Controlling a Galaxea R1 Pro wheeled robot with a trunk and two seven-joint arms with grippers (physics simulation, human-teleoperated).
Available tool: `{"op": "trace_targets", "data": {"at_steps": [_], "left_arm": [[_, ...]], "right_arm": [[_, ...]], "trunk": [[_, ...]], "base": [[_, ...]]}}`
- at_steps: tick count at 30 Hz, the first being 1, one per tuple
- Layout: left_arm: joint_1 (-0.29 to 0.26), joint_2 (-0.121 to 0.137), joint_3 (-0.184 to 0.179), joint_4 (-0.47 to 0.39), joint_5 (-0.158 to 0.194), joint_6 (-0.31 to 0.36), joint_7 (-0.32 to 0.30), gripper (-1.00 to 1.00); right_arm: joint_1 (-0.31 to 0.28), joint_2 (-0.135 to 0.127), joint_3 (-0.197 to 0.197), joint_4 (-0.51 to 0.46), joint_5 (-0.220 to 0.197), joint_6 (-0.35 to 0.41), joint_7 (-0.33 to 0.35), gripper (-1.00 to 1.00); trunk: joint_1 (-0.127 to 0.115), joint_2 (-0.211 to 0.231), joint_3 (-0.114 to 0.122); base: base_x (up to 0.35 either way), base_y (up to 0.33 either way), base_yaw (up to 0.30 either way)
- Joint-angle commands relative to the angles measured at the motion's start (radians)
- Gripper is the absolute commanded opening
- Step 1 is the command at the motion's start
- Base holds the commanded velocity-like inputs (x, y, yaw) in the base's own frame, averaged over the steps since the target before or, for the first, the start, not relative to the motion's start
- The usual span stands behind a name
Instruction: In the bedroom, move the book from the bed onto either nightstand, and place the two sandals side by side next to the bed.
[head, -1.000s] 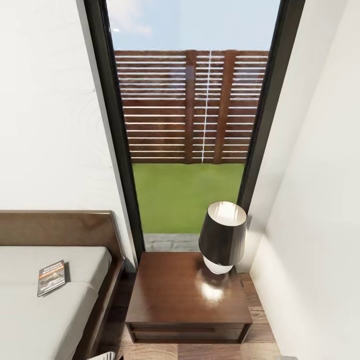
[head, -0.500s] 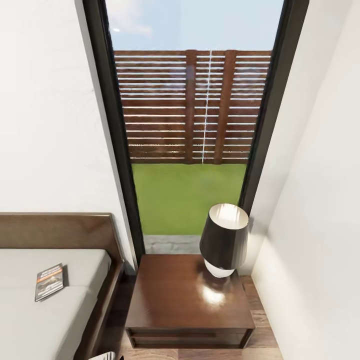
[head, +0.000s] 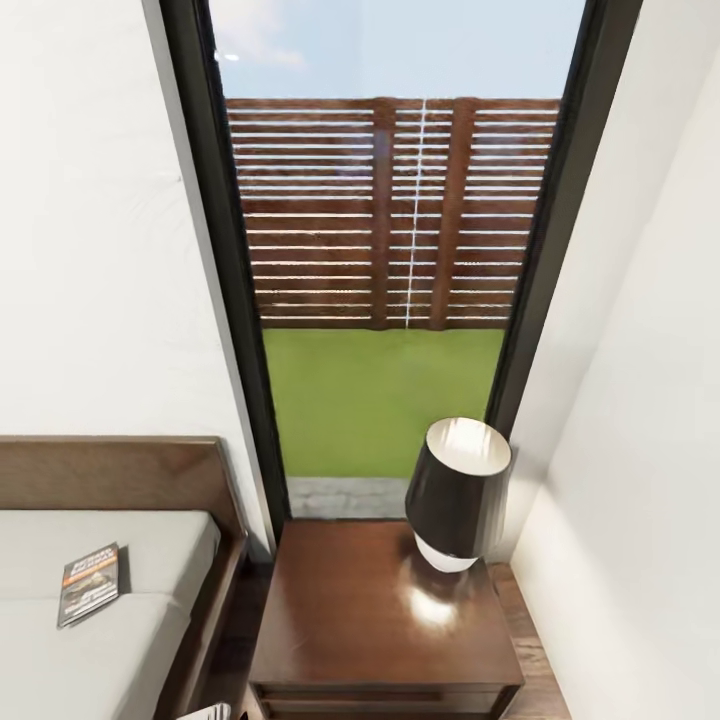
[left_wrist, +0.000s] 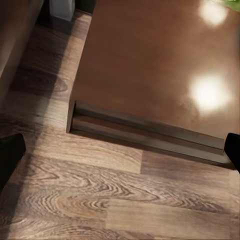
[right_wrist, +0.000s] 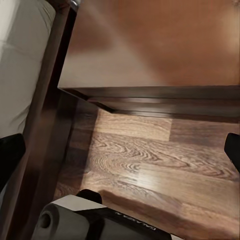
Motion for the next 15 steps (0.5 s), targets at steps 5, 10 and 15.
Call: {"op": "trace_targets", "data": {"at_steps": [5, 10, 15], "left_arm": [[-0.001, -0.001, 0.009, 0.001, -0.010, -0.005, -0.004, 1.00], [-0.001, -0.006, 0.009, 0.001, -0.011, -0.006, -0.004, 1.00], [-0.001, -0.006, 0.009, 0.001, -0.011, -0.005, -0.004, 1.00]], "right_arm": [[-0.001, 0.000, 0.001, 0.005, -0.010, -0.002, 0.007, 1.00], [-0.002, 0.000, 0.001, 0.005, -0.010, -0.002, 0.007, 1.00], [-0.002, 0.000, 0.001, 0.005, -0.010, -0.002, 0.007, 1.00]], "trunk": [[0.001, -0.001, -0.002], [0.001, -0.001, -0.002], [0.001, -0.001, -0.002]], "base": [[0.126, 0.008, 0.000], [0.054, 0.001, 0.000], [0.220, 0.000, 0.000]]}}
